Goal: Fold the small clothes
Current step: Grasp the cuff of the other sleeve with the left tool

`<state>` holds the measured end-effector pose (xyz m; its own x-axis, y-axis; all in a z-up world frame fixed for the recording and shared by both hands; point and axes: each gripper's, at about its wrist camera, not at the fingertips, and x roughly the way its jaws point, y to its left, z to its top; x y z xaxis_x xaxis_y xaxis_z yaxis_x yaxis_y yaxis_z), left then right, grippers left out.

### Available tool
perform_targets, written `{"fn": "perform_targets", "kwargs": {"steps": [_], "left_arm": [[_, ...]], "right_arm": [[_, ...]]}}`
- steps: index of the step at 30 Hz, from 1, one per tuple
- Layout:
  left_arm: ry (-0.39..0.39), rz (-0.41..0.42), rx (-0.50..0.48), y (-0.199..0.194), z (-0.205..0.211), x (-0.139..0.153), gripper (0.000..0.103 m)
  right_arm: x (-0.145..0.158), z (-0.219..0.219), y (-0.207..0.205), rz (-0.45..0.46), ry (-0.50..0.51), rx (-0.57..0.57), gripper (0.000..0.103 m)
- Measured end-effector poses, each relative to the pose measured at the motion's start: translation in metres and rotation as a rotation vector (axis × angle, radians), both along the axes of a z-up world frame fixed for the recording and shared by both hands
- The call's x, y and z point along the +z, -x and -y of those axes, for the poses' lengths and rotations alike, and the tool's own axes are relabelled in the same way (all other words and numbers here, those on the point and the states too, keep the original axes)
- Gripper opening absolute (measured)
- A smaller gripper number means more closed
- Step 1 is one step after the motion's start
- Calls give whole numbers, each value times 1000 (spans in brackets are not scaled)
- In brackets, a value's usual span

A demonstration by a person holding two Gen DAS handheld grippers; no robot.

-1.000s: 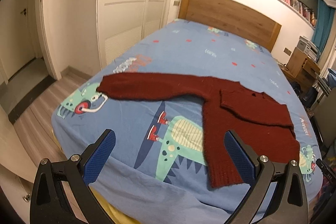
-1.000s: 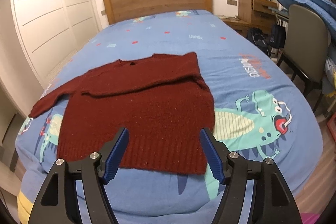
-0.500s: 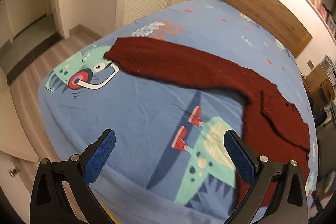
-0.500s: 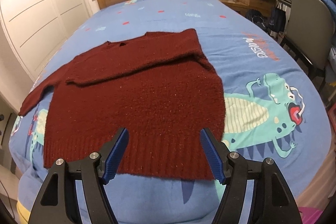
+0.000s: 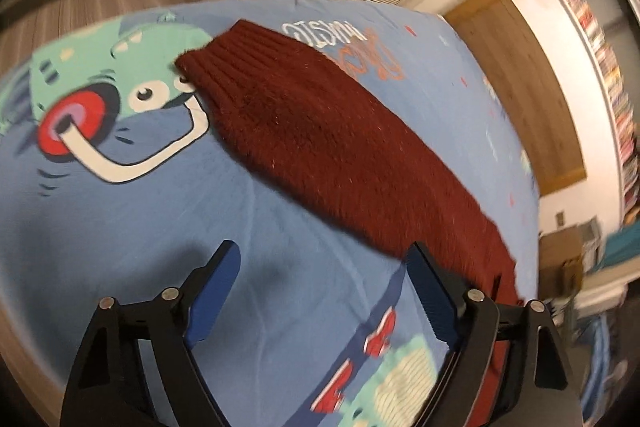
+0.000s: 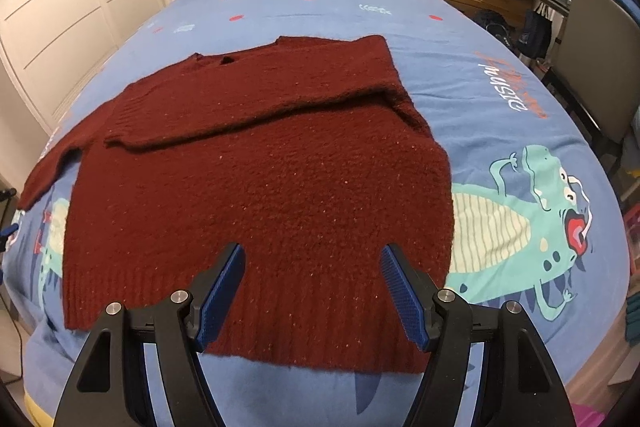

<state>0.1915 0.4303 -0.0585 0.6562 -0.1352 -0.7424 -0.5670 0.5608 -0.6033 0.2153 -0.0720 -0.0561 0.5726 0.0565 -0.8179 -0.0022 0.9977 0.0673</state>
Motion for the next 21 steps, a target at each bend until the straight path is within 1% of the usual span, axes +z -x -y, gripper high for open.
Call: {"fn": "perform_targets", "kwargs": {"steps": [3,4,5,8,13,17,21], "left_arm": [[73,21,36,-2,-14,-14,70],[95,29,49,-3,-18,-19,62],[127,44,65,-2,-23,-24,57],[185,77,105,0,-34,-35,55],[265,154,162,2,-57,-41,54],[350,205,220,1,-74,-49,46],[446,275,256,-2,-86,-58,42]], "right_arm": [[0,0,-4,-6,5,-3,72],[0,-1,-4,-8,7,-4,72],[0,-1,-5,-10,9,-5,72],[-1,-3,-7,-17,21,-2,72],[-1,-4,-10,-24,30,-7,72],[-4,-5,-13,-34,32,-7,72],[-9,-5,-14,-49,31,-10,72]]}}
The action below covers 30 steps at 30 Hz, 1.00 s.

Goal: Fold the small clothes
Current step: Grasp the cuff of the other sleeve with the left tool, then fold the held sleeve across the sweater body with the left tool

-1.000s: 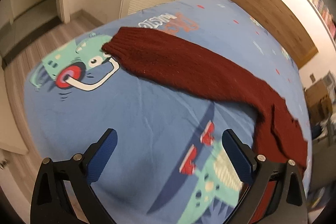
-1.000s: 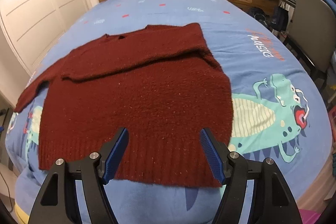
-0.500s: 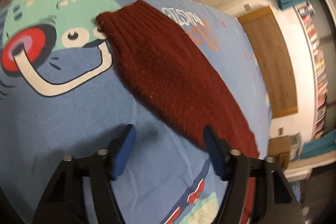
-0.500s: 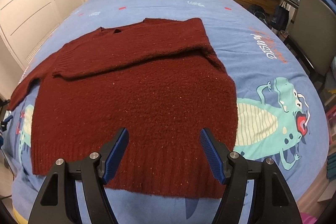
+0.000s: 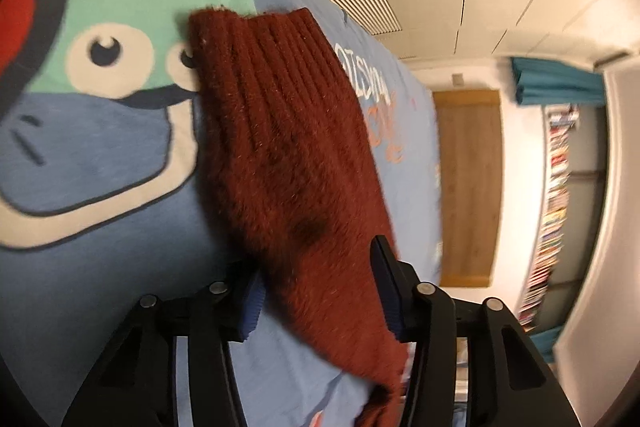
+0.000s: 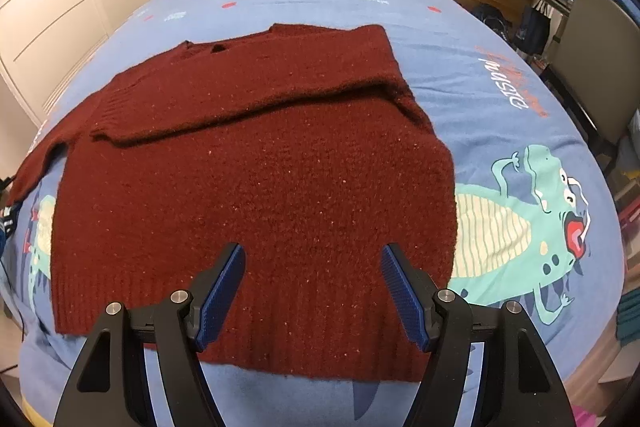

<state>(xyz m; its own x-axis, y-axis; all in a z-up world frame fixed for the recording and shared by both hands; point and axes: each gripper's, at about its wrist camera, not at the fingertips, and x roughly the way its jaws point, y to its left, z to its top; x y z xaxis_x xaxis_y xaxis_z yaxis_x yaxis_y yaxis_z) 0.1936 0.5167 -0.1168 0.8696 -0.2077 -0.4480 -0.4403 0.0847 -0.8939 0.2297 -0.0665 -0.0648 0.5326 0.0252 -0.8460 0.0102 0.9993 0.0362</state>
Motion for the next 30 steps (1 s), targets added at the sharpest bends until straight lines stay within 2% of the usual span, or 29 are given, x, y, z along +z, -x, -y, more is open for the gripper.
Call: {"fn": "perform_targets", "kwargs": {"steps": [2,6,9,11,12,20,30], "left_arm": [[35,32,10,-2,-6,-2,40],[56,53,11,-7,-13,-1,34],[56,46,4,-14,-18,-3,22],[56,37,8,-15,-21,-2,8],[54,36,9,-20,-19,-2,6],[7,56,18,-32,-8,22,6],[-22,107,-34,-49,42,62,6]], "right_arm": [[-1,0,-1,-3,-1,0,72],[-3,4,-2,-8,-5,-10,72],[-4,5,-1,-9,-5,-11,72],[-4,7,0,-8,-7,-12,72],[-4,7,0,-7,-10,-11,72],[-9,18,3,-7,-41,-20,72],[-7,35,12,27,-90,-35,72]]}}
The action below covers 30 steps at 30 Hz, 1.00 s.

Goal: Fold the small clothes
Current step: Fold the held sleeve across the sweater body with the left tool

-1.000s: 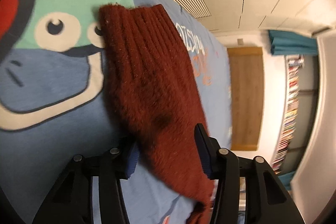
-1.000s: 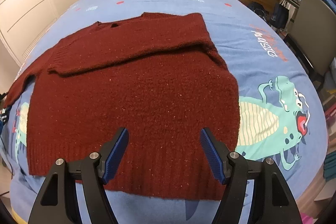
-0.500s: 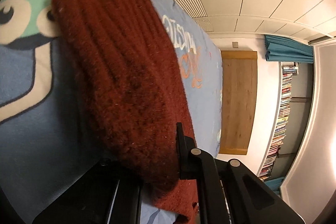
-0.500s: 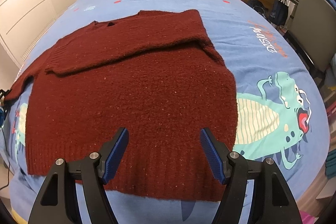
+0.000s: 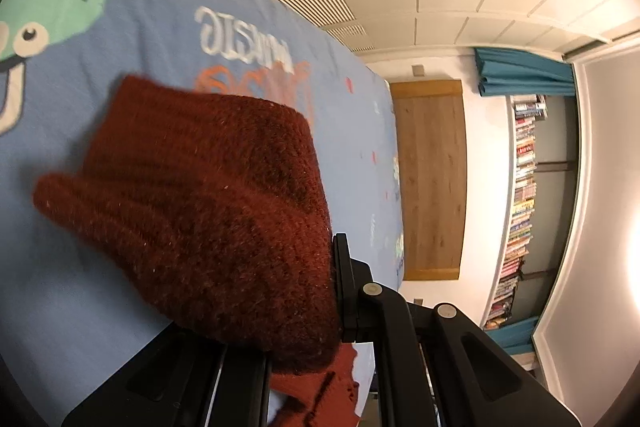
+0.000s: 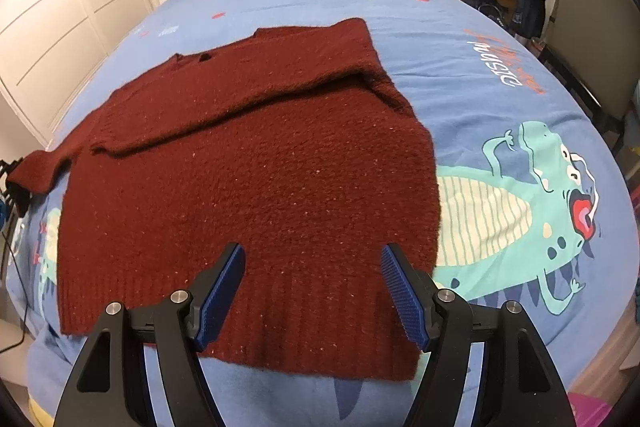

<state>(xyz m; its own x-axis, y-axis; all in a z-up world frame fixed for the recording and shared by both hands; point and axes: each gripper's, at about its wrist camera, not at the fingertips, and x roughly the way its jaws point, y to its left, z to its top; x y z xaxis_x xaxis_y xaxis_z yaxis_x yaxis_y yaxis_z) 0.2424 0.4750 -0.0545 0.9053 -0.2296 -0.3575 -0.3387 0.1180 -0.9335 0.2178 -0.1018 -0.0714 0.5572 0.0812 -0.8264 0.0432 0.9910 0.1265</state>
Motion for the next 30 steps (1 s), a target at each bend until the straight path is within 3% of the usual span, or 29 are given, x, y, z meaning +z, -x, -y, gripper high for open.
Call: {"fn": "perform_targets", "kwargs": {"steps": [10,22,30], "left_arm": [[-16,64,-117,-43,71,41,6],[-36,141,-341,-116,199,90,6],[-59,122,-473,-147,270,92,6]], "right_arm": [[4,27,17,36,-53,-32,72],[-4,52,37,61,-89,-48,72],[-10,68,41,64,-140,-57,72]]}}
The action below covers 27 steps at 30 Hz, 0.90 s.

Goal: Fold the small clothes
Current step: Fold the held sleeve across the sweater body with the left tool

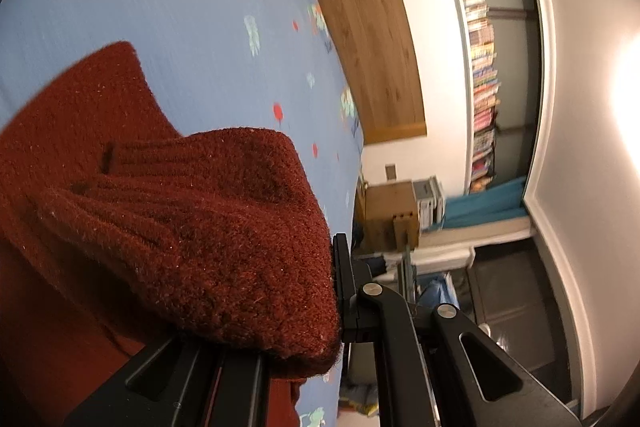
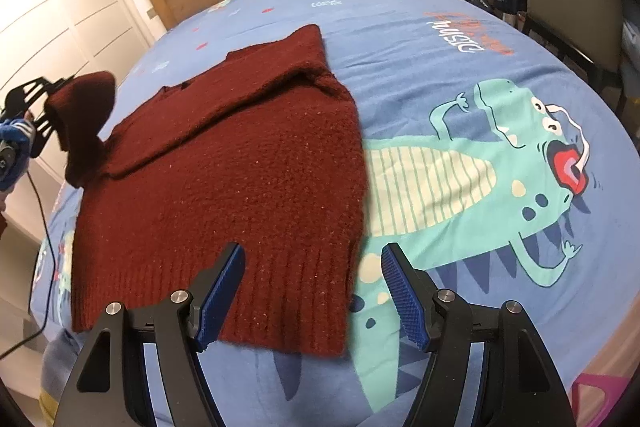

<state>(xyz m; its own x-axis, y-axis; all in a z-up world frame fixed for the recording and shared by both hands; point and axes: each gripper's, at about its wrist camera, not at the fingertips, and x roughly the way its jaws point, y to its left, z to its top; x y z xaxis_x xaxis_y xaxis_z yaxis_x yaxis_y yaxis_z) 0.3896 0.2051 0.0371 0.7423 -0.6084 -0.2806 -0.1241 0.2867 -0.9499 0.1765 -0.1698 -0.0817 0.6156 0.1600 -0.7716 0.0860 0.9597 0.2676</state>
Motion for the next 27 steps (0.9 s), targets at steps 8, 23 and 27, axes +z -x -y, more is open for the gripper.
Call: {"fn": "perform_targets", "kwargs": {"steps": [8,23,27], "left_arm": [[-67,-57,-141,0,70,-22,6],[-332,-195,-361,48,145,-82,6],[-422,-191,-423,52,157,-80,6]], "right_arm": [[5,14,4,16,-12,-8,72],[2,20,3,5,-30,-16,72],[1,16,1,1,-31,-3,72]]}}
